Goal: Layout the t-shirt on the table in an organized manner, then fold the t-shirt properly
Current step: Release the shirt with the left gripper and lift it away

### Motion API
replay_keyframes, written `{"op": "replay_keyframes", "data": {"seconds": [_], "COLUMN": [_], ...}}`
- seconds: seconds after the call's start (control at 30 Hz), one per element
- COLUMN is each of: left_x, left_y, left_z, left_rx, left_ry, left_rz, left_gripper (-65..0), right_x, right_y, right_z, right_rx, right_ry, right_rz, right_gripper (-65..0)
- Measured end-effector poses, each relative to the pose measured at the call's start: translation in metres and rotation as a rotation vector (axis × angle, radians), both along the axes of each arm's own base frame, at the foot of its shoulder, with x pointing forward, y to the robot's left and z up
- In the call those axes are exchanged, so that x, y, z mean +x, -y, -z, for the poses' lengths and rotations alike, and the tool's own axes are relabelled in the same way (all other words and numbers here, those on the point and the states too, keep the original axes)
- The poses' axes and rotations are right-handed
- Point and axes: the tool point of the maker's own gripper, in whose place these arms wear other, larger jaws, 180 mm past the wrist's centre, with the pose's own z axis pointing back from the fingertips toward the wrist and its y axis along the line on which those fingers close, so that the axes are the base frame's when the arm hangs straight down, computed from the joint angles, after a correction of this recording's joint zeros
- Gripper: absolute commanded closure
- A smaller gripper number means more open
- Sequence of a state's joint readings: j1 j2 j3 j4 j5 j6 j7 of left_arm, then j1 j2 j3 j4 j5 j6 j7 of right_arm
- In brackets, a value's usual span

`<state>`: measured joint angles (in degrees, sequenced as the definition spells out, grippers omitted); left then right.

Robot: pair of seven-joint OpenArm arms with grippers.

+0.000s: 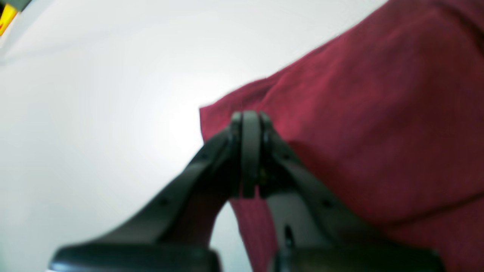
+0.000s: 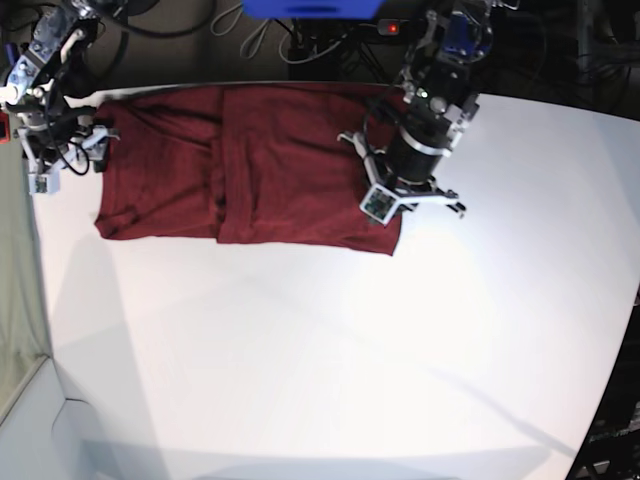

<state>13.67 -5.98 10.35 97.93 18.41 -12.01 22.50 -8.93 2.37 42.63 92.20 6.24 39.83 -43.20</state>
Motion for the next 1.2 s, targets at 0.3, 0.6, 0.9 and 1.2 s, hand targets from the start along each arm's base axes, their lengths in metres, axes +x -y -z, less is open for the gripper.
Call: {"op": "replay_keyframes", "data": {"seconds": [0.3, 0.6, 0.9, 1.2], "left_x": [0.000, -0.007, -0.006, -0.016], "left_y": [-0.015, -0.030, -0.060, -0.099], "left_z": [0.001, 0.008, -0.009, 0.016], "left_rx": [0.009, 0.020, 0.031, 0.071], "left_ry": [-0.003, -0.025, 0.016, -0.054], "left_rz": [-0.039, -0.075, -0.156, -0.251], "left_gripper": [-0.1, -0.1, -0.1, -0.1], "right_x": [0.022, 0.031, 0.037, 0.048], "right_y": [-0.022, -0.022, -0.038, -0.072], "right_z": [0.003, 0.009, 0.011, 0.012], "right_rx": [0.041, 0.069, 0.081, 0.115], "right_ry": [0.026, 0.026, 0.028, 0.044], "right_rz": [-0.050, -0.042, -0.088, -0.162], "right_gripper": [-47.2, -47.0, -46.5, -43.2]}}
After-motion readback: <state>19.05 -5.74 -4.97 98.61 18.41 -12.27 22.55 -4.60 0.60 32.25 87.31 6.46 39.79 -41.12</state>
